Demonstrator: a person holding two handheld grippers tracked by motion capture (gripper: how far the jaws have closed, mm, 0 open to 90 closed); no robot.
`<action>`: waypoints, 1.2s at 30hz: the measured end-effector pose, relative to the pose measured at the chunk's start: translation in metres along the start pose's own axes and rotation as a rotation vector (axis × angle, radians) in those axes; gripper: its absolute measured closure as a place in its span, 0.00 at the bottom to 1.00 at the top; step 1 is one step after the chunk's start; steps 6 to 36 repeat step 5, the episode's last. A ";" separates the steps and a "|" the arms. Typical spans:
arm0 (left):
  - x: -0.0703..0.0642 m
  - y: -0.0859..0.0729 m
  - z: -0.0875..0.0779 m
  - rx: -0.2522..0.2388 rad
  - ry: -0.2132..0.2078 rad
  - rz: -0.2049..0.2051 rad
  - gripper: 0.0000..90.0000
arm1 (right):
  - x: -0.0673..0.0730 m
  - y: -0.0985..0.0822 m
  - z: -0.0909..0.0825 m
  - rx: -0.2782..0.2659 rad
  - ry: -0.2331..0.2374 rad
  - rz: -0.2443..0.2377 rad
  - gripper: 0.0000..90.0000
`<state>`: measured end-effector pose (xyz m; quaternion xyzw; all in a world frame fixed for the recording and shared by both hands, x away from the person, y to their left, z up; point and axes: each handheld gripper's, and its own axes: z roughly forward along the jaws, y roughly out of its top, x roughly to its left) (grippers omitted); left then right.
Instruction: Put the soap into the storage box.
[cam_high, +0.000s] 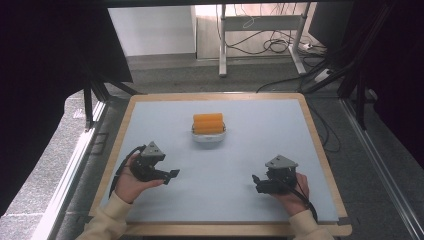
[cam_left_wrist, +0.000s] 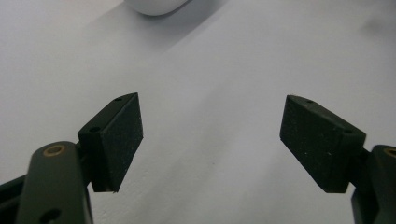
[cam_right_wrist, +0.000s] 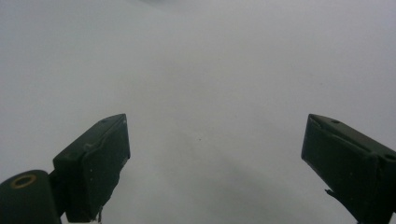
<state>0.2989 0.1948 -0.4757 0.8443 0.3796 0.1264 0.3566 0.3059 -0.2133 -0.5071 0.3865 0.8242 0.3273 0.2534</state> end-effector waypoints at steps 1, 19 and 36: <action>0.000 0.000 0.000 0.000 -0.005 -0.003 0.23 | 0.000 0.000 0.000 0.001 0.000 -0.001 0.09; 0.000 0.001 0.000 0.002 -0.029 -0.002 0.23 | 0.001 0.001 0.001 0.002 0.000 -0.001 0.09; 0.000 0.001 0.000 0.002 -0.029 -0.002 0.23 | 0.001 0.001 0.001 0.002 0.000 -0.001 0.09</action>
